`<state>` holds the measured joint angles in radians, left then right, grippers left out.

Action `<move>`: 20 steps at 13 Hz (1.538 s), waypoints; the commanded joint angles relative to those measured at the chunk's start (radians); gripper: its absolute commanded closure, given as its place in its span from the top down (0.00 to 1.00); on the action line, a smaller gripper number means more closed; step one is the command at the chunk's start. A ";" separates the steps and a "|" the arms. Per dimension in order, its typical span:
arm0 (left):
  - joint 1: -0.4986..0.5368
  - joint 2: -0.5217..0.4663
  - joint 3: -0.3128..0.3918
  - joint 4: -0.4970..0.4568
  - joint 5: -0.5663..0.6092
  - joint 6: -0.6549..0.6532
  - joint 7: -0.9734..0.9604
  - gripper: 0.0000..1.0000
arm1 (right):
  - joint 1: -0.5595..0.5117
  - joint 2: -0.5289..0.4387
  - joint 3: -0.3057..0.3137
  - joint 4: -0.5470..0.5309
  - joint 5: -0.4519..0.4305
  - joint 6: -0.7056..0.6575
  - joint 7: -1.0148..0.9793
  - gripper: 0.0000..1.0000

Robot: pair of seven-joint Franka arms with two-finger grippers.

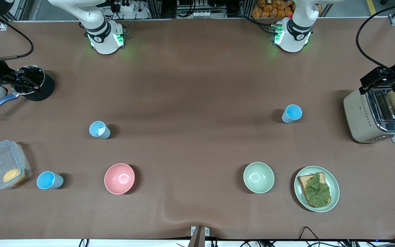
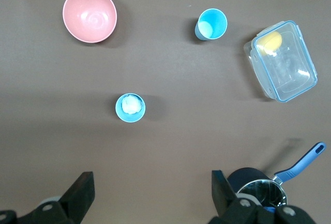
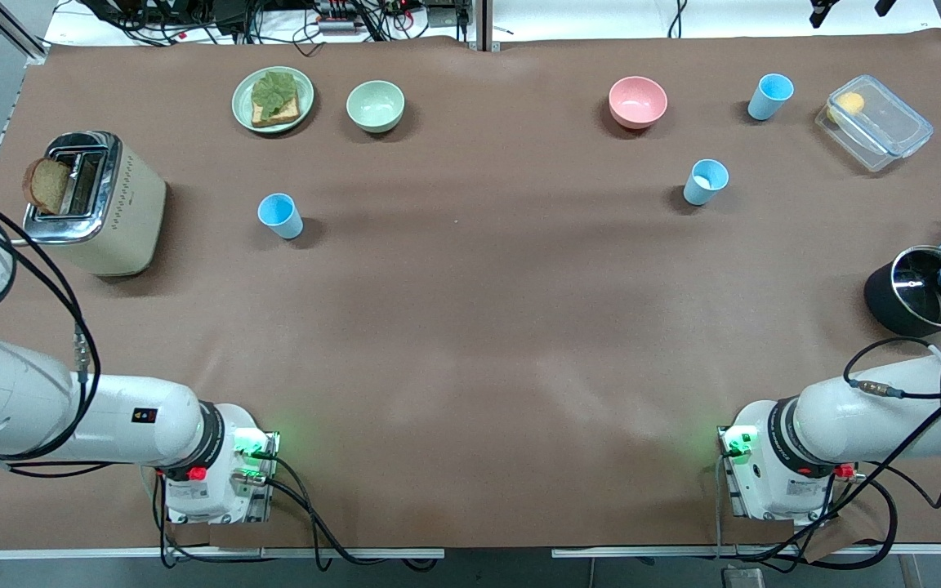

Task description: Stack blue cups with both arms

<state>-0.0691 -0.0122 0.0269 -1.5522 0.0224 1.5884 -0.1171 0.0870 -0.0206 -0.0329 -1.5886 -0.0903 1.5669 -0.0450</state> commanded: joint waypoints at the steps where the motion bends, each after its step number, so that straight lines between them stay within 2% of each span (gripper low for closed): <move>1: 0.009 0.003 -0.004 0.014 -0.009 0.002 0.016 1.00 | -0.010 0.007 0.008 0.016 -0.016 -0.013 0.014 1.00; 20: 0.011 0.001 -0.002 0.014 -0.007 0.002 0.017 1.00 | -0.018 0.007 0.010 0.015 -0.012 -0.027 0.014 1.00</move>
<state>-0.0680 -0.0122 0.0273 -1.5520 0.0224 1.5885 -0.1171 0.0738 -0.0199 -0.0323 -1.5887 -0.0907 1.5551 -0.0442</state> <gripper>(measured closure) 0.000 0.000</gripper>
